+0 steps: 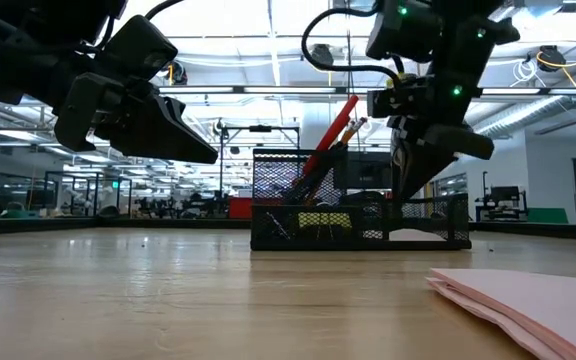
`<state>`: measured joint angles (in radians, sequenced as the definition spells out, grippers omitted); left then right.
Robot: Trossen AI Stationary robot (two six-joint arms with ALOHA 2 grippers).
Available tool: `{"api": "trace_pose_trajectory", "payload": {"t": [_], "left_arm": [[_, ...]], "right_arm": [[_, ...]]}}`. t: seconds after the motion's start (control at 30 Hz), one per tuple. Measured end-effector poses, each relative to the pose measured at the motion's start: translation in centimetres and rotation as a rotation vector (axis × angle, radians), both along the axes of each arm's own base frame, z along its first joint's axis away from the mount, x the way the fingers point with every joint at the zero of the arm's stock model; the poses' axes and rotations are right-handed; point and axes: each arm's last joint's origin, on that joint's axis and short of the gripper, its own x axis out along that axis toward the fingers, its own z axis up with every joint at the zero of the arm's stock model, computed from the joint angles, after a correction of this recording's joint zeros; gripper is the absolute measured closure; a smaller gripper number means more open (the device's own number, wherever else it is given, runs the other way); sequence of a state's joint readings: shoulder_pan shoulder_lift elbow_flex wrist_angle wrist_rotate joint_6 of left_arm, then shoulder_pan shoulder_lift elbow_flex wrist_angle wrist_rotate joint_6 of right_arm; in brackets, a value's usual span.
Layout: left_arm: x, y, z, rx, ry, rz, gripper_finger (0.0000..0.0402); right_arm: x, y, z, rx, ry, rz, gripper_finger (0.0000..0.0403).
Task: Pick and place office supplies into organizer
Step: Adjust the black desk organizer, then put the pink sticky notes into the black desk organizer
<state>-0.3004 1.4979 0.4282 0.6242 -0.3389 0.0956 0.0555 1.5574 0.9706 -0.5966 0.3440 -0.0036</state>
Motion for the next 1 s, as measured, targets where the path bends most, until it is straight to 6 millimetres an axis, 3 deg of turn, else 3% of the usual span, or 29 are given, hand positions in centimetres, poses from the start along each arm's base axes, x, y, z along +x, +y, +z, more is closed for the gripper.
{"api": "trace_pose_trajectory", "payload": {"t": [0.37, 0.6, 0.83, 1.0], "left_arm": [[0.0, 0.0, 0.0, -0.002, 0.0, 0.001, 0.0371], [0.0, 0.0, 0.0, -0.001, 0.0, 0.0, 0.0371], [0.0, 0.0, 0.0, -0.002, 0.0, 0.001, 0.0371], [0.0, 0.0, 0.0, 0.001, 0.001, 0.0, 0.0371]], "right_arm": [[-0.3, 0.5, -0.8, 0.101, -0.015, -0.001, 0.0402], [-0.1, 1.1, -0.5, -0.001, -0.034, 0.0, 0.0403], [1.0, 2.5, 2.0, -0.123, -0.095, 0.072, 0.0403], [0.8, 5.1, 4.7, -0.141, -0.097, 0.315, 0.0402]]}}
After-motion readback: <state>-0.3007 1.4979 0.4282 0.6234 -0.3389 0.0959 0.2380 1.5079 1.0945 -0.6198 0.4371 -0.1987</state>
